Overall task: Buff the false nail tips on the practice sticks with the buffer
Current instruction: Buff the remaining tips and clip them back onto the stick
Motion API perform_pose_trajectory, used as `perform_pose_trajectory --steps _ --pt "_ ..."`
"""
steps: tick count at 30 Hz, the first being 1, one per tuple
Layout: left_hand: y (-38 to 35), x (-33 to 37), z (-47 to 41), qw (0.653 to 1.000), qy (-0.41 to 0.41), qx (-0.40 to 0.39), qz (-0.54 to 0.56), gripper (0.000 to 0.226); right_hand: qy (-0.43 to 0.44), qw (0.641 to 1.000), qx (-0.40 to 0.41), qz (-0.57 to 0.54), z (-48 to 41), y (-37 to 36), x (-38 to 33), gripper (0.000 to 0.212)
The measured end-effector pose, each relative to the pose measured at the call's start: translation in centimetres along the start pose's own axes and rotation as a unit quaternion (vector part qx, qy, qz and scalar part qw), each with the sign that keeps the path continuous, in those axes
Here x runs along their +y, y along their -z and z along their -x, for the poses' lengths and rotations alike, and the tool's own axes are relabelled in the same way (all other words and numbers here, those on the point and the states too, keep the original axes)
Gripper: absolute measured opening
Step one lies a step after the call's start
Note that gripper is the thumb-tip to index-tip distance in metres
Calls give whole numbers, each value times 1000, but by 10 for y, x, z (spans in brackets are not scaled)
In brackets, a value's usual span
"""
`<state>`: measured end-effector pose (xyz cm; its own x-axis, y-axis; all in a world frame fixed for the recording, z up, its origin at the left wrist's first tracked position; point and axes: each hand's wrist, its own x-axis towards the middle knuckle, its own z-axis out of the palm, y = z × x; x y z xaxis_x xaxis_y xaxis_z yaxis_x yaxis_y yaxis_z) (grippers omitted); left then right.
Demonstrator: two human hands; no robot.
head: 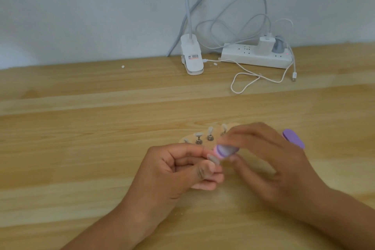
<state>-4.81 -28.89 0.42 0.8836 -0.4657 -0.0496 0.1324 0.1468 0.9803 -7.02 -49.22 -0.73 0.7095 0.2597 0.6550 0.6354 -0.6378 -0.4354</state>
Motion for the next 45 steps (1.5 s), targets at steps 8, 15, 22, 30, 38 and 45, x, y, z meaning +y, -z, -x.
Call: perform_pose_trajectory --steps 8,15,22,30,38,45 --pt "0 0 0 1000 1 16 2 21 -170 939 -75 291 -12 30 30 26" --pt "1 -1 -2 1000 1 8 9 18 -71 986 -38 149 -11 26 9 21" --pt "1 -2 -1 1000 2 -1 6 23 75 994 -54 53 -4 5 -10 15" --pt "1 -2 -2 1000 8 -8 -1 25 28 999 -9 33 -2 -2 -11 12" --pt "-1 -5 0 999 -4 -13 -28 43 -33 996 -50 -66 1 0 -9 14" --pt "-2 -7 0 999 -5 -14 -33 47 -36 994 -69 -76 4 -4 -8 16"
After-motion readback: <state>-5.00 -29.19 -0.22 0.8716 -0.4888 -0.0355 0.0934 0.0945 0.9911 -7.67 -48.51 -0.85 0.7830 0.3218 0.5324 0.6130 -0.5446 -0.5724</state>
